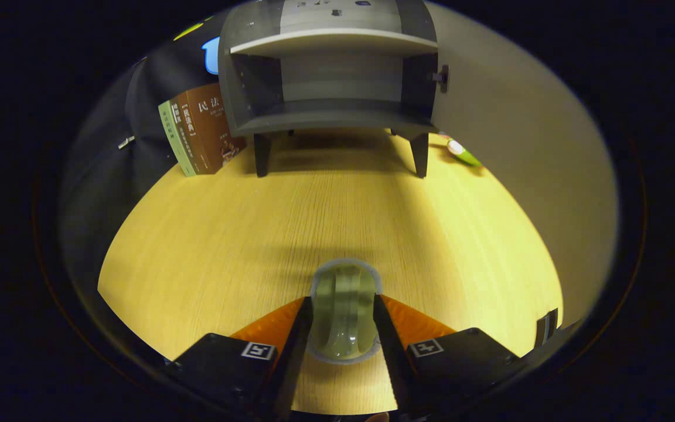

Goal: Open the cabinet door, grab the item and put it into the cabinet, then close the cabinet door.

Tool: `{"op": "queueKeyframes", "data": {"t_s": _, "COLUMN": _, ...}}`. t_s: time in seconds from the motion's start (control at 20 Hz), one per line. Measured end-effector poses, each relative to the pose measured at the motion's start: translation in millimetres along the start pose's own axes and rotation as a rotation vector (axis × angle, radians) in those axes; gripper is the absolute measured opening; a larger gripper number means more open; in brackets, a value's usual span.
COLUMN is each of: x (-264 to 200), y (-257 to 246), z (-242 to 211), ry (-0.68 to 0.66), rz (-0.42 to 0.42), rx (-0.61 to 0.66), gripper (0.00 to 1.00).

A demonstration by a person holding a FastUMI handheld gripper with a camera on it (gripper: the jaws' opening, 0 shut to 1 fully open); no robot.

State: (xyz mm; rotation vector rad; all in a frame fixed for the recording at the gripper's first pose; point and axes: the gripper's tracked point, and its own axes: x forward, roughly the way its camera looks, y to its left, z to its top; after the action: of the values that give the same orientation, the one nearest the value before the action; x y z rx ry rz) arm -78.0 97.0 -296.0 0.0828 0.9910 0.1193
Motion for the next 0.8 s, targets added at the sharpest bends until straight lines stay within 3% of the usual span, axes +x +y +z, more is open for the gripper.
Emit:
{"op": "queueKeyframes", "data": {"t_s": 0.15, "x": -1.1, "y": -0.2, "z": -4.1, "ry": 0.028, "rz": -0.003, "rx": -0.025, "gripper": 0.64}}
{"op": "queueKeyframes", "data": {"t_s": 0.3, "x": 0.1, "y": -6.7, "z": -0.4, "ry": 0.024, "rz": -0.018, "rx": 0.002, "gripper": 0.24}}
{"op": "queueKeyframes", "data": {"t_s": 0.35, "x": 6.1, "y": -7.2, "z": -2.8, "ry": 0.034, "rz": -0.017, "rx": 0.006, "gripper": 0.24}}
{"op": "queueKeyframes", "data": {"t_s": 0.4, "x": 0.5, "y": -8.4, "z": -0.8, "ry": 0.032, "rz": -0.021, "rx": 0.002, "gripper": 0.17}}
{"op": "queueKeyframes", "data": {"t_s": 0.8, "x": -55.2, "y": -9.2, "z": 47.3, "ry": -0.053, "rz": -0.016, "rx": -0.015, "gripper": 0.17}}
